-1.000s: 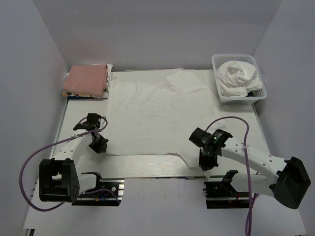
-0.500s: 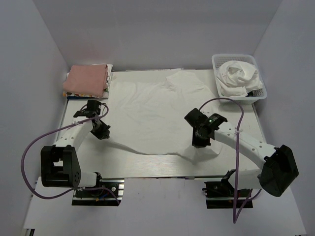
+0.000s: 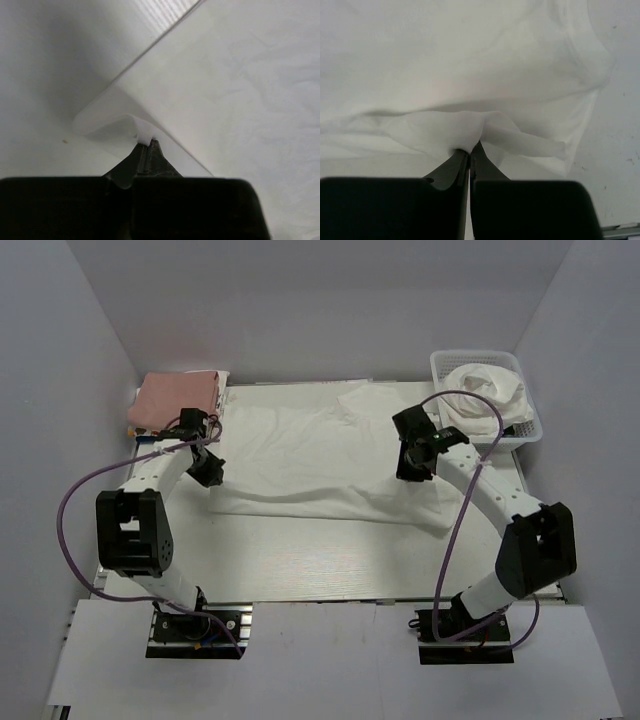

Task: Fold and stack the t-shirts

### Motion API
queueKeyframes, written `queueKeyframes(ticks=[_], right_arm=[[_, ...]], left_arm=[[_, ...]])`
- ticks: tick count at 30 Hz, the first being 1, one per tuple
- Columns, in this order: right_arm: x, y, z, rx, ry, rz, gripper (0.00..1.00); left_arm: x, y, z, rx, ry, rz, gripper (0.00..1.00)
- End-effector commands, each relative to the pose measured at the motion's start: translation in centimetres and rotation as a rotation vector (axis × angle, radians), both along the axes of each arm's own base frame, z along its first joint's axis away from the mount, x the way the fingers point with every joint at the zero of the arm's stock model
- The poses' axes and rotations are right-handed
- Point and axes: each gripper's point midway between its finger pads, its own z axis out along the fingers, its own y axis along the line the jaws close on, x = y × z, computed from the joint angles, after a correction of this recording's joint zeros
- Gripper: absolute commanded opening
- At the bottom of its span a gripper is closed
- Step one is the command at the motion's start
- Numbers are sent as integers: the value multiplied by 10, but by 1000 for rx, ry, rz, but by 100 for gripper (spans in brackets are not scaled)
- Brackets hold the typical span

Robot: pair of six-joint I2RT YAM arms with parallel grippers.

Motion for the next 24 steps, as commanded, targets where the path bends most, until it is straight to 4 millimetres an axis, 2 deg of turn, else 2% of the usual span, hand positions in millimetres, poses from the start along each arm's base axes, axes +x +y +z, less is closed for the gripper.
queueKeyframes(ticks=[1,2,3,4,5,6,7,8,9,10,11,13,14,17,18,19,20,22,23,24], right_arm=[[45,1,20,31,-111,17,0],[53,1,18,26,-110,23,0],[61,2,5,14,-86,34,0],[71,0,11,23,-102,32,0],[76,-2,9,13,-101,33,0],[83,-1,-8,2,-73,42,0],[92,-1,-7,6,-85,57,0],[99,-1,-7,2,-95,64,0],[108,-1,-18,1,-87,69,5],[118,1,-23,-2,-82,68,15],[122,-3,-25,-14,-75,63,33],[136,-2,-26,-25,-76,62,48],[136,-2,-26,-34,-74,67,58],[130,0,-19,-28,-88,75,86],[125,4,-10,6,-105,94,90],[109,3,-30,15,-59,104,90],[104,14,-22,84,-77,135,90],[80,16,-37,125,-55,157,90],[73,26,-27,187,-74,193,90],[68,38,-34,252,-84,241,90]], left_arm=[[28,7,11,26,-56,36,0],[37,7,16,25,-73,37,0],[40,9,15,35,-71,41,0],[39,9,5,36,-45,40,0],[50,9,6,35,-75,41,0],[50,10,0,44,-60,44,0],[56,10,0,44,-69,44,0],[60,12,-4,55,-64,49,8],[69,14,-8,66,-58,53,44],[74,14,-10,66,-56,53,75],[85,16,-2,79,-73,59,100],[87,22,-5,110,-32,69,100],[95,23,6,117,-56,74,100],[91,22,14,111,-78,63,100],[88,19,15,97,-86,48,100],[89,17,18,87,-112,36,100],[79,12,17,68,-111,14,100],[68,9,8,51,-104,-7,100],[63,3,6,45,-95,-32,100],[59,2,2,42,-81,-49,100]])
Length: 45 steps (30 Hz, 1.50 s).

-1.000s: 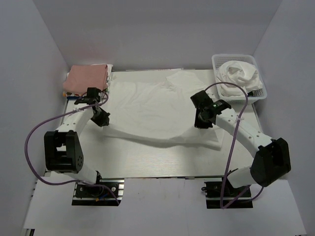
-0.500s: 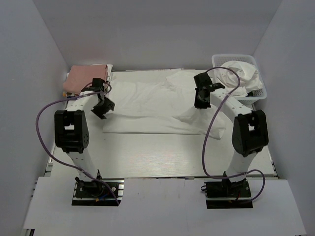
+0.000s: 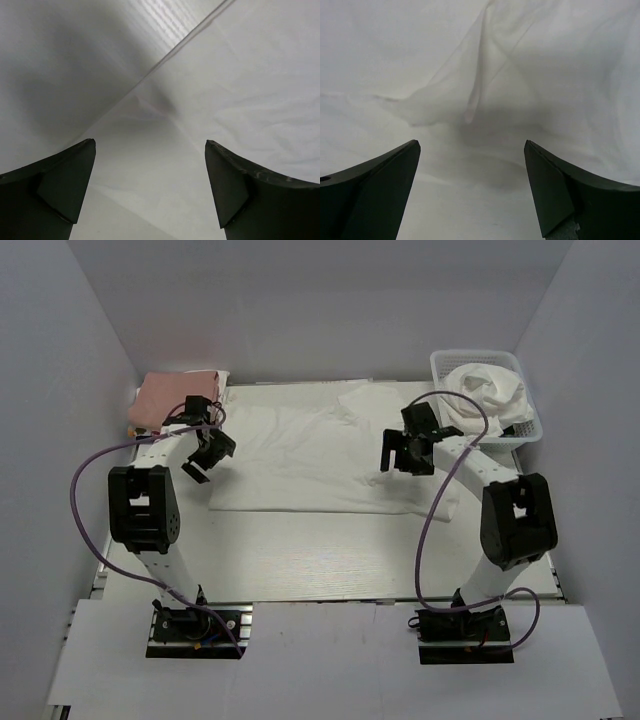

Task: Fold and stack the t-shirts

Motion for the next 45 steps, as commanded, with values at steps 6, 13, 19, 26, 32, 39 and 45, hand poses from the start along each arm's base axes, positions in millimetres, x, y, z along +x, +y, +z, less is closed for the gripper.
queueKeyframes(ticks=[6,13,19,26,32,39,45], right_arm=[[-13,52,-4,267,-27,174,90],[24,103,-12,398,-30,253,90],[91,147,34,464,-214,245,90],[69,88,33,235,-195,130,90],[-4,22,17,98,-174,30,90],[1,72,7,276,-117,170,90],[23,91,-12,271,-41,182,90]], left_arm=[[-41,-16,-2,-40,26,-109,100],[-57,-1,6,4,31,-82,100],[-38,-6,42,-19,-67,-105,100],[-8,-40,58,-126,-187,-231,100],[-5,-60,24,-205,-134,-306,100],[-19,-59,-3,-189,-61,-317,100],[-39,-45,-14,-124,14,-290,100]])
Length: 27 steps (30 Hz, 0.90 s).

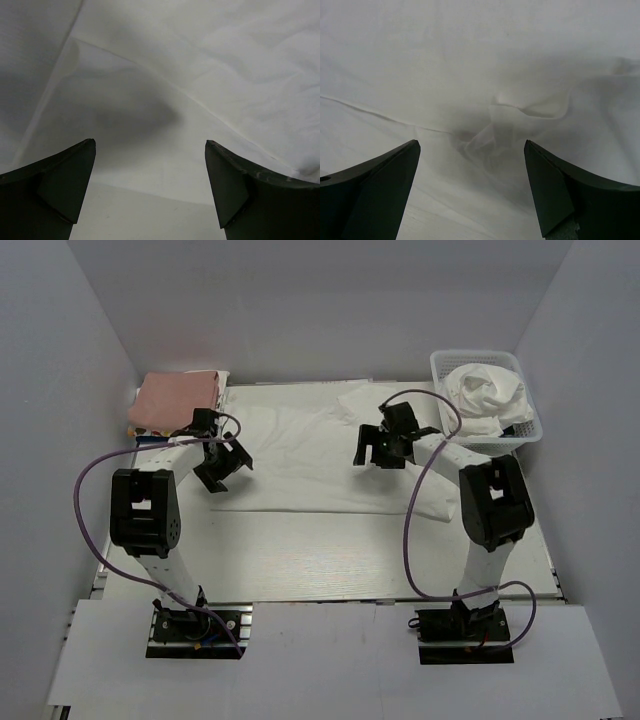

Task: Fold and stack the t-shirts

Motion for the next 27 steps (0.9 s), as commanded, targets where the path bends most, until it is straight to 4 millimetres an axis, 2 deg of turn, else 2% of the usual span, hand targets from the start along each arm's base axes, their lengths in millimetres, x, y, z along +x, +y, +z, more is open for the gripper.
queueKeyframes(ticks=[1,4,8,10,11,13,14,15,17,18,19,21,23,25,26,27], right_arm=[[5,14,-9,6,54,25,90],[3,13,-18,-9,84,-1,90],[1,21,-20,16,71,24,90],[7,31,-14,46,53,39,90],[8,37,-17,74,60,52,90],[12,57,-9,153,51,89,90],[19,64,-9,187,37,88,90],[26,73,2,225,23,92,90],[34,78,2,240,22,71,90],[47,81,17,263,-9,54,90],[53,78,18,251,-24,31,90],[64,77,36,247,-66,-8,90],[69,66,31,196,-78,-53,90],[66,53,33,157,-94,-84,90],[64,45,28,126,-97,-107,90],[63,40,41,119,-125,-118,90]], left_arm=[[-11,11,4,62,7,5,100],[-16,13,3,73,17,9,100],[-16,15,3,82,16,13,100],[-16,15,-2,82,29,12,100],[-17,13,-1,74,29,9,100],[-17,13,-5,75,40,8,100],[-17,13,-5,75,40,8,100],[-14,13,-2,74,29,9,100],[-16,18,-3,83,40,21,100],[-16,18,-3,83,40,21,100],[-16,20,-3,91,39,25,100],[-18,20,-4,92,48,24,100],[-17,20,0,91,38,25,100],[-17,22,0,100,37,28,100],[-17,22,0,100,37,28,100],[-17,22,0,100,37,28,100]])
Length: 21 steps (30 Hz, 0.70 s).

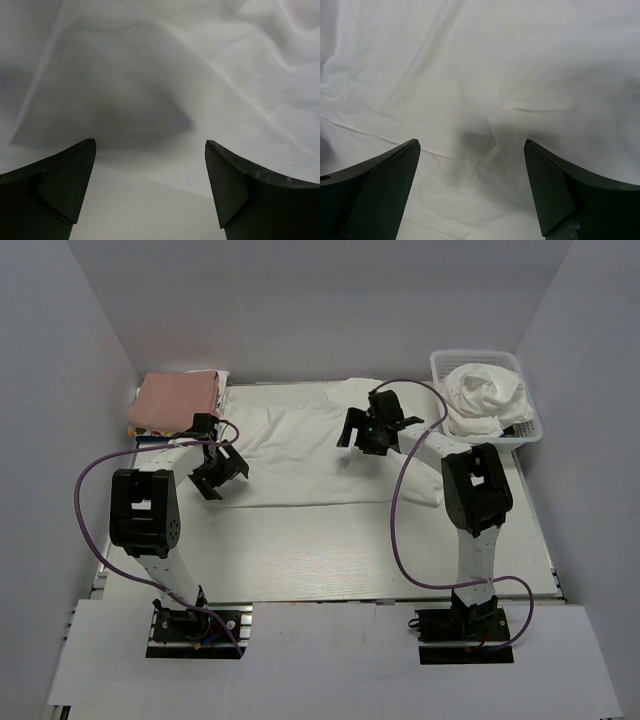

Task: Fold and stack the t-shirts

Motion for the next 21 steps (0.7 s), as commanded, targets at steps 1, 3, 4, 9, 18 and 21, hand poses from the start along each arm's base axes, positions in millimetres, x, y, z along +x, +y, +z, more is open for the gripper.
queueKeyframes(ticks=[1,3,4,9,18,21], right_arm=[[8,-29,29,-73,-96,-122,90],[1,-42,25,-112,-90,-134,90],[0,-53,27,-144,-96,-165,90],[-40,-101,-8,-244,31,-214,90],[-98,-141,-42,-193,168,-243,90],[-125,-162,-49,-196,218,-291,90]], left_arm=[[7,6,17,20,-50,3,100],[10,6,16,20,-50,3,100],[9,4,12,12,-36,0,100],[13,4,5,12,-20,0,100],[-18,-7,-39,-34,116,-5,100],[-53,-7,-52,-44,186,2,100]])
